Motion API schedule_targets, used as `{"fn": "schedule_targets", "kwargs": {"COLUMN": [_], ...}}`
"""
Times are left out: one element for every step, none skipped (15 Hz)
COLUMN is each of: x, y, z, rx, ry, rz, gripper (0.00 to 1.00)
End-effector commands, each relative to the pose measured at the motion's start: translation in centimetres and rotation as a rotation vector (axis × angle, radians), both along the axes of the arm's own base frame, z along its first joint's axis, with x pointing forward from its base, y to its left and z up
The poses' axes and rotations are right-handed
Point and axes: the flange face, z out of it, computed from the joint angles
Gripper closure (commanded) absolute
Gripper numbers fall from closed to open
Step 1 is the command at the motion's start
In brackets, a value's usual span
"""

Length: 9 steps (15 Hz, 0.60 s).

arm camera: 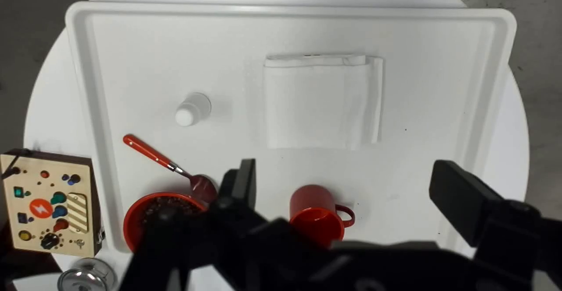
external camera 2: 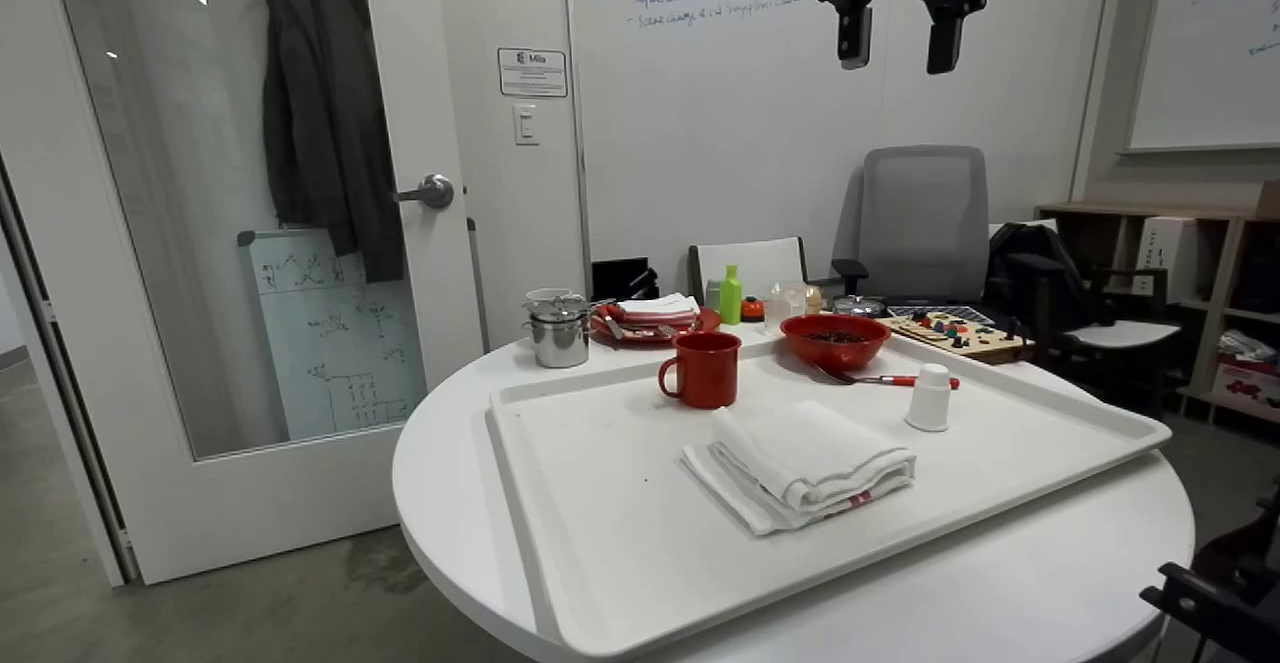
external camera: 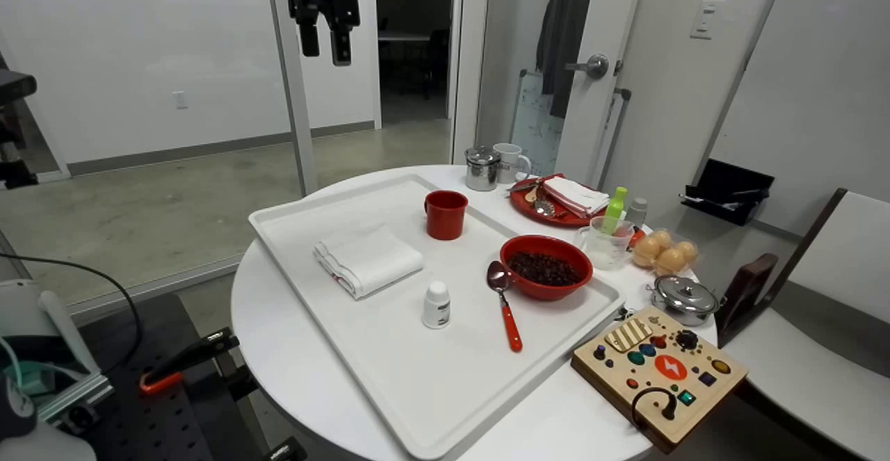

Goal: Place the salt shaker in the reg mug

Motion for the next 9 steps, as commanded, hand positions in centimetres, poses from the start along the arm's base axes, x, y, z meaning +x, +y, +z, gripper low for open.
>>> {"fn": "schedule_targets", "kwargs": {"x": [0.0,0.2,0.5,0.9,1.1,1.6,1.9,2.5,2.9], "y": [0.2,0.2,0.1,-0.1,-0.3,-0.6,-0.9,-1.4,-1.7], "z": [-0.1,-0.4,-0.8,-1.3,-1.8,-2.5,-3.1,-4.2,-5.0], "rx": [-0.022,-0.044,-0.062,-0.083,-0.102,-0.116,-0.129,-0.136,-0.146], "ry": [-0.013,-0.018,-0.016,-0.021,-0.026,-0.024,-0.026,-0.023,-0.022], "rz": [0.016,0.021,0.022,0.031,0.037,0.046,0.049,0.055,0.060], "gripper": [0.00,0.00,0.00,0.00,0.00,0.00,0.00,0.00,0.00]}}
